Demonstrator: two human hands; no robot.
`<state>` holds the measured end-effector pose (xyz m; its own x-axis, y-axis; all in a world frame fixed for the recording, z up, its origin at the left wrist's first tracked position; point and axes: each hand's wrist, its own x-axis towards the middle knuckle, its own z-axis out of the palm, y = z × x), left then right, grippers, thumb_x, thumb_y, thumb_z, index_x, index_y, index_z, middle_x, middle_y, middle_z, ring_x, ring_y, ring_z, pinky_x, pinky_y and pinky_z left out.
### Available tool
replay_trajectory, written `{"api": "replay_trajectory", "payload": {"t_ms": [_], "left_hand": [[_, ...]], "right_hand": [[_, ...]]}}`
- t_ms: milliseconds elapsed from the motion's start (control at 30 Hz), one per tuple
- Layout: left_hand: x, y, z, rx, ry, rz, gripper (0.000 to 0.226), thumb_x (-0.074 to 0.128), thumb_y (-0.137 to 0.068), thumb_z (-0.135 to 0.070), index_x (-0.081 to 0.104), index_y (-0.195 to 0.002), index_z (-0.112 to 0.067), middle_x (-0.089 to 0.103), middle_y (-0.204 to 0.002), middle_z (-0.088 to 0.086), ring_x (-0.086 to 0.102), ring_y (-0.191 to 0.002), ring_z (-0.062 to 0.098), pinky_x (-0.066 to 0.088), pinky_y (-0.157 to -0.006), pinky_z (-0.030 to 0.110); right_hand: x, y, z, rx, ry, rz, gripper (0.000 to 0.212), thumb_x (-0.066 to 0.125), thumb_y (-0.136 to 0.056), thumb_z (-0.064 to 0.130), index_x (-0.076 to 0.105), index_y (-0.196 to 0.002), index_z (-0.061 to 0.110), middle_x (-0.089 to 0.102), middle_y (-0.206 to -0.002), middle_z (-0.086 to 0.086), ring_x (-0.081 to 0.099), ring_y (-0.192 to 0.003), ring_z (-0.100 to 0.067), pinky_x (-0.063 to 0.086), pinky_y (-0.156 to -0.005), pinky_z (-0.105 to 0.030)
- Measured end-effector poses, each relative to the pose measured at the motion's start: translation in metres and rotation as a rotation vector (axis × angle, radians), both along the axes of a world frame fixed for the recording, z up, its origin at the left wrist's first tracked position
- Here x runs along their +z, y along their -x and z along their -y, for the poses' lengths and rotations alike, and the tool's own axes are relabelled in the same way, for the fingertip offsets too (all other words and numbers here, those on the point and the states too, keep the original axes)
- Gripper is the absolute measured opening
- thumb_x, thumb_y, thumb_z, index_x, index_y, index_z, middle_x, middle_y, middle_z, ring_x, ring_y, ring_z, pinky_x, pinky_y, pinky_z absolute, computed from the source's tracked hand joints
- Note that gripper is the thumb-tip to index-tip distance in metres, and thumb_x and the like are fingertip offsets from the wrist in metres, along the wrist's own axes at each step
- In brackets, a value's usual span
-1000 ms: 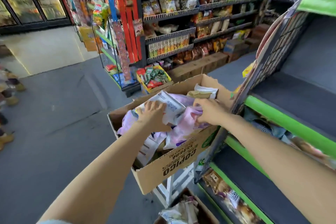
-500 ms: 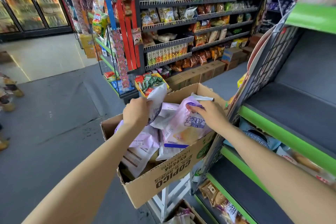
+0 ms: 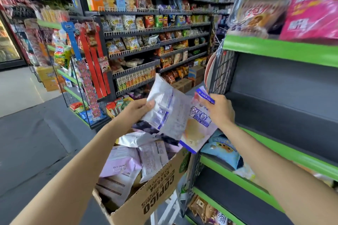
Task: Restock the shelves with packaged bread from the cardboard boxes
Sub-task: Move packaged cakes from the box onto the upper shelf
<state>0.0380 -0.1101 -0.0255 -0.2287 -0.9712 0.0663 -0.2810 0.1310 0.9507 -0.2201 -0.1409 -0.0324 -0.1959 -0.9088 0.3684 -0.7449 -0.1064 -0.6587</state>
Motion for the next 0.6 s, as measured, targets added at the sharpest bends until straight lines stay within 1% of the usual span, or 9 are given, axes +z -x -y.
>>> {"api": "replay_trajectory", "payload": {"t_ms": [67,133,167,233,300,367,433,500,600], "left_hand": [[0.007,0.009,-0.003,-0.139,-0.046,0.05,0.051,0.051,-0.093,-0.045,0.057,-0.089,0.005,0.063,-0.076,0.005,0.059,-0.072,0.016,0.044,-0.071,0.022],[0.015,0.019,-0.005,-0.249,-0.042,0.095,0.032,0.044,-0.097,-0.028,0.064,-0.082,-0.008,0.071,-0.07,-0.011,0.065,-0.063,0.001,0.047,-0.064,0.009],[0.018,0.021,-0.004,-0.299,-0.049,0.104,0.03,0.046,-0.095,-0.031,0.068,-0.084,-0.013,0.074,-0.079,-0.012,0.068,-0.072,0.0,0.049,-0.074,0.012],[0.021,0.026,0.002,-0.382,-0.08,0.076,0.038,0.058,-0.083,-0.051,0.074,-0.09,-0.018,0.072,-0.106,-0.011,0.067,-0.099,0.008,0.046,-0.095,0.027],[0.023,0.039,0.009,-0.442,-0.09,0.066,0.056,0.069,-0.068,-0.064,0.076,-0.096,-0.016,0.058,-0.131,-0.01,0.056,-0.121,0.016,0.037,-0.108,0.041],[0.027,0.064,0.014,-0.518,-0.068,0.124,0.063,0.07,-0.066,-0.066,0.074,-0.102,-0.014,0.04,-0.146,-0.009,0.039,-0.135,0.017,0.027,-0.114,0.047],[0.032,0.093,0.017,-0.582,-0.026,0.258,0.056,0.064,-0.076,-0.059,0.071,-0.109,-0.014,0.024,-0.154,-0.013,0.025,-0.142,0.011,0.018,-0.118,0.043],[0.03,0.117,0.025,-0.61,0.002,0.328,0.047,0.061,-0.083,-0.05,0.07,-0.112,-0.014,0.017,-0.154,-0.015,0.019,-0.141,0.007,0.013,-0.118,0.034],[0.035,0.15,0.031,-0.564,-0.005,0.264,0.033,0.059,-0.091,-0.029,0.069,-0.11,-0.003,0.027,-0.144,-0.013,0.03,-0.128,0.003,0.022,-0.11,0.023]], "right_hand": [[0.008,0.012,-0.001,0.044,-0.047,0.091,0.046,0.06,-0.089,0.042,0.044,-0.054,0.016,0.048,-0.054,0.0,0.049,-0.062,-0.026,0.028,-0.05,-0.031],[0.018,0.026,-0.005,0.073,-0.074,0.18,0.048,0.063,-0.087,0.041,0.041,-0.05,0.018,0.042,-0.051,0.001,0.041,-0.055,-0.02,0.024,-0.051,-0.031],[0.024,0.033,-0.008,0.079,-0.08,0.203,0.049,0.063,-0.086,0.04,0.04,-0.05,0.017,0.04,-0.051,0.0,0.037,-0.053,-0.017,0.023,-0.051,-0.03],[0.033,0.046,-0.011,0.084,-0.094,0.221,0.045,0.064,-0.086,0.038,0.045,-0.054,0.012,0.041,-0.054,-0.002,0.035,-0.053,-0.014,0.022,-0.051,-0.03],[0.04,0.059,-0.013,0.1,-0.087,0.231,0.037,0.066,-0.086,0.033,0.052,-0.061,0.009,0.043,-0.057,-0.003,0.036,-0.055,-0.014,0.023,-0.052,-0.029],[0.046,0.069,-0.015,0.126,-0.08,0.221,0.034,0.07,-0.083,0.028,0.053,-0.062,0.009,0.042,-0.056,-0.002,0.035,-0.054,-0.013,0.022,-0.052,-0.029],[0.054,0.078,-0.016,0.168,-0.1,0.185,0.038,0.071,-0.083,0.025,0.046,-0.056,0.012,0.037,-0.053,0.001,0.032,-0.049,-0.009,0.021,-0.05,-0.026],[0.063,0.086,-0.016,0.234,-0.125,0.139,0.038,0.068,-0.084,0.02,0.045,-0.054,0.013,0.036,-0.048,0.006,0.031,-0.042,-0.003,0.023,-0.046,-0.021],[0.068,0.105,-0.011,0.275,-0.1,0.117,0.027,0.065,-0.087,0.015,0.055,-0.063,0.008,0.04,-0.055,0.001,0.032,-0.051,-0.006,0.023,-0.051,-0.025]]}}
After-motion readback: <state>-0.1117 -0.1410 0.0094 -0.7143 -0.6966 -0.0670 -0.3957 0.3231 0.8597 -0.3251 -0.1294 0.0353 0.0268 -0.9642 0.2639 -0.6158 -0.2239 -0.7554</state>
